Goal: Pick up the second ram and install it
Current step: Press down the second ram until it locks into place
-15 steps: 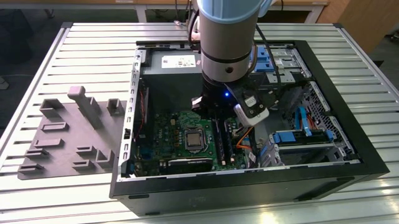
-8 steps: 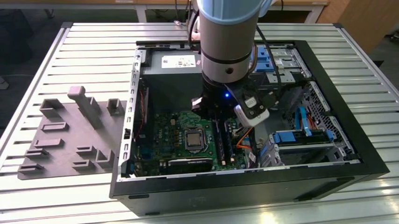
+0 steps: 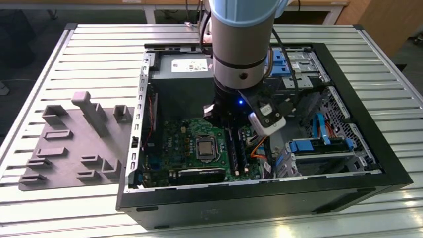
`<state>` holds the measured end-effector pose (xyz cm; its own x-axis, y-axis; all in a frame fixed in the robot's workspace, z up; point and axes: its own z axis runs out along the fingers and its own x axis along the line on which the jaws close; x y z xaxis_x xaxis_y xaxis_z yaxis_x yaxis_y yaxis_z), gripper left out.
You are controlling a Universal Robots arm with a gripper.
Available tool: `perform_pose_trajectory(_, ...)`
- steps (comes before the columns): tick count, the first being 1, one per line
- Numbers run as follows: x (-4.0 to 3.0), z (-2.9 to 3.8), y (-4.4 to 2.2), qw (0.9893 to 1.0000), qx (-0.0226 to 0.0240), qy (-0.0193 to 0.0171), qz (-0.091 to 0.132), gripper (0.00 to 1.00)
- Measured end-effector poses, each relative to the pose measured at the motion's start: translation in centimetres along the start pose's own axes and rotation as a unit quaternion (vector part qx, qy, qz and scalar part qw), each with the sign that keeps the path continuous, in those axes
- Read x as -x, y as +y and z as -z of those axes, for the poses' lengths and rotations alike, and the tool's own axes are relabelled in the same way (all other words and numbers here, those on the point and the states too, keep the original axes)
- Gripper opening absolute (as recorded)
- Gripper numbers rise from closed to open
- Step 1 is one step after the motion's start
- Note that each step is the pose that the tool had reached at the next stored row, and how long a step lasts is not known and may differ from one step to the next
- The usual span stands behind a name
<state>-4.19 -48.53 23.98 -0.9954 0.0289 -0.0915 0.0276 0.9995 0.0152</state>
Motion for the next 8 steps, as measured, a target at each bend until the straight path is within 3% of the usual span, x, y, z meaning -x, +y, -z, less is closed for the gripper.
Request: perform_pose_trajectory(8, 0.01, 0.00, -0.25, 1.0000, 0.0001, 0.0000, 0.000, 0.11)
